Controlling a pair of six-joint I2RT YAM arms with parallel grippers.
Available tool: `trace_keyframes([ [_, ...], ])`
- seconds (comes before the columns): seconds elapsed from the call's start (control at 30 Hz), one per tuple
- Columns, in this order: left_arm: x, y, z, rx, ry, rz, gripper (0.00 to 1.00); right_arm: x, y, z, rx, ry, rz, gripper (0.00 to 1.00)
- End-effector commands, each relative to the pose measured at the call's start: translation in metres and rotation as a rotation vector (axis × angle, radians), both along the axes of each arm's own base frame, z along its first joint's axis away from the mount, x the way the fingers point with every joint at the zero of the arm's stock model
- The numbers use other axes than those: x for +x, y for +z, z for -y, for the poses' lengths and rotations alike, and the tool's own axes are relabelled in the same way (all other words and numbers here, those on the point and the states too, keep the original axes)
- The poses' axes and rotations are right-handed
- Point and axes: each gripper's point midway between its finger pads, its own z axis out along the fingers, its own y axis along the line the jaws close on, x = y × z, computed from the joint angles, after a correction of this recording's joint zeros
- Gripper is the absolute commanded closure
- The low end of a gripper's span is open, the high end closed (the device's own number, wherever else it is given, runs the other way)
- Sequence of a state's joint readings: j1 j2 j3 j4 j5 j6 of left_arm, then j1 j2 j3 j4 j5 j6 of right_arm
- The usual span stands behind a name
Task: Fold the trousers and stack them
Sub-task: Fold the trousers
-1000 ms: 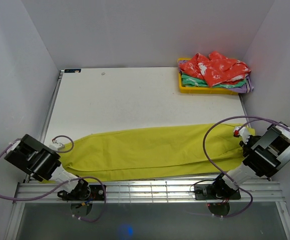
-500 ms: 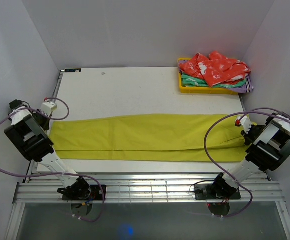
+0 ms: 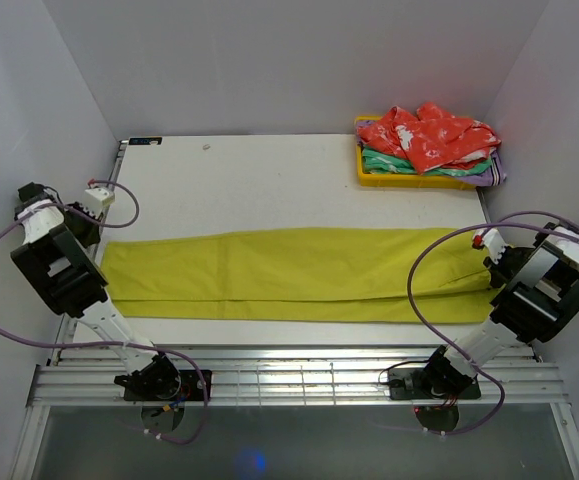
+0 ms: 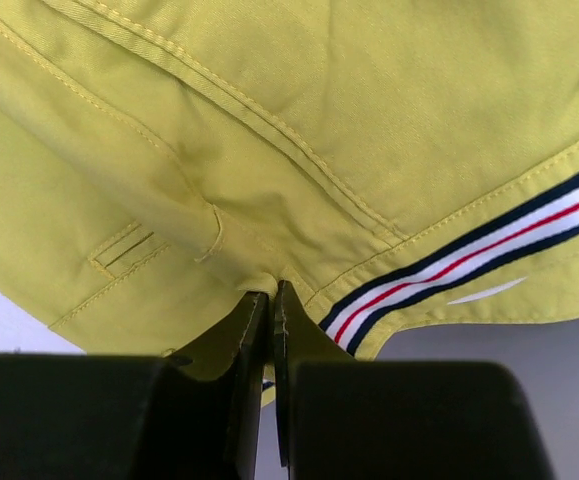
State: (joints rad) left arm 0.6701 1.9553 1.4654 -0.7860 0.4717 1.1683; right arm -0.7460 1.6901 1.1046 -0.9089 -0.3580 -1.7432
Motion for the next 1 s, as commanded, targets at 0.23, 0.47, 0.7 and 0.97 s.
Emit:
trace_keyframes([
  [0.23, -0.073, 0.069, 0.048, 0.193, -0.43, 0.129, 0.36, 0.002, 0.031, -0.005, -0.03, 0.048, 0.06, 0.92],
  [0.47, -0.105, 0.033, 0.08, 0.23, -0.601, 0.134, 0.39, -0.002, 0.032, -0.008, -0.04, 0.058, 0.047, 0.92],
  [0.7, -0.107, 0.011, 0.069, 0.259, -0.612, 0.08, 0.4, 0.002, 0.035, -0.002, -0.051, 0.048, 0.041, 0.92],
  [0.97, -0.123, -0.009, 0.066, 0.302, -0.645, 0.011, 0.4, 0.003, 0.032, 0.004, -0.05, 0.024, 0.011, 0.92],
])
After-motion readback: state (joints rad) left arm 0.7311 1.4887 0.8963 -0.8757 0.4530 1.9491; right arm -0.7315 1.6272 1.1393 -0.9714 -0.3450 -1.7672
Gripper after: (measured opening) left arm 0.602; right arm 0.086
